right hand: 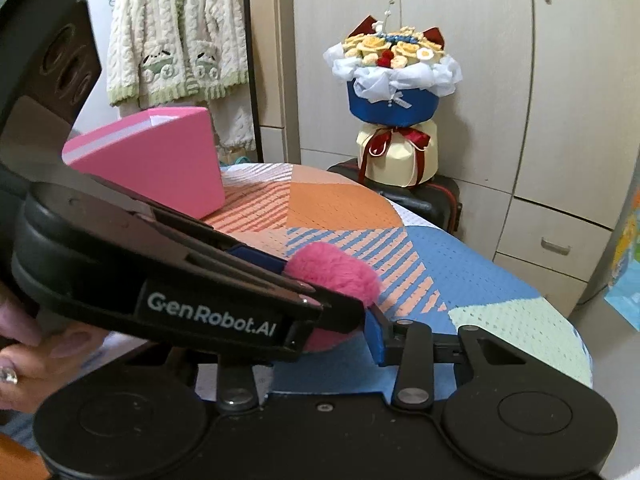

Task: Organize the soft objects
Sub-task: 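Grasp the pink fluffy pompom with the left gripper, then lift the pompom and carry it over the pink box with the left gripper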

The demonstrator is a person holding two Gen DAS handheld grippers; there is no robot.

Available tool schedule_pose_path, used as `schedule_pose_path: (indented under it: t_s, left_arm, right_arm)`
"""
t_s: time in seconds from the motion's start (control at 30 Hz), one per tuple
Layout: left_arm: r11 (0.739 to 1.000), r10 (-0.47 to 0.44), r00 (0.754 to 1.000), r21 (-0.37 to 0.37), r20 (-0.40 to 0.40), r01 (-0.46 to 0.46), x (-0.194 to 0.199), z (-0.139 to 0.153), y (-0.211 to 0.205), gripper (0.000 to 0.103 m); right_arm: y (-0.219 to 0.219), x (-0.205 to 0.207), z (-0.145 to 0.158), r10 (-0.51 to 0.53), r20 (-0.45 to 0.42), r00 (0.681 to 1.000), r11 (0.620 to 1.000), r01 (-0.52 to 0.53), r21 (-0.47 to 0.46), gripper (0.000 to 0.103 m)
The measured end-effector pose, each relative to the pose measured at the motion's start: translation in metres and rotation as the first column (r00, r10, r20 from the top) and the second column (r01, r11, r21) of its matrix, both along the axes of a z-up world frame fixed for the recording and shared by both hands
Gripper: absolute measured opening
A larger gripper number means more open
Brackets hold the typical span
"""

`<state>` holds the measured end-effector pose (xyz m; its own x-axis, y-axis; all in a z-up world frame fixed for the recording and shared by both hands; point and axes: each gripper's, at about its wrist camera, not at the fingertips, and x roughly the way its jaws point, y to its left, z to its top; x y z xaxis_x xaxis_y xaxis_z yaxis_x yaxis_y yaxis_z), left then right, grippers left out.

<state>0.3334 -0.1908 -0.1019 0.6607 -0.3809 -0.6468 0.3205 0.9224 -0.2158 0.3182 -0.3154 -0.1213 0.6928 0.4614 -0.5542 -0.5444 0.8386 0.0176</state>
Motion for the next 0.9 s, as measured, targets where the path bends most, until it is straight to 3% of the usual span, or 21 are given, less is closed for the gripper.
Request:
schedule_pose_path:
  t_s: [0.33, 0.6, 0.9]
  left_arm:
    - [0.997, -0.07, 0.997, -0.003, 0.03, 0.071, -0.065, 0.024, 0.018, 0.041]
    - [0.993, -0.117, 0.993, 0.011, 0.004, 0.117, -0.114, 0.037, 0.04, 0.041]
    - [0.988, -0.153, 0.987, 0.002, -0.05, 0.154, -0.16, 0.033, 0.067, 0.042]
  right_arm:
    - [0.014, -0.069, 0.022, -0.045, 0.001, 0.999, 0.999, 0.045, 0.024, 0.045]
    - [0.036, -0.122, 0.032, -0.092, -0.02, 0.996, 0.995, 0.092, 0.035, 0.046]
    - [0.069, -0.172, 0.034, -0.114, -0.056, 0.992, 0.993, 0.112, -0.041, 0.046]
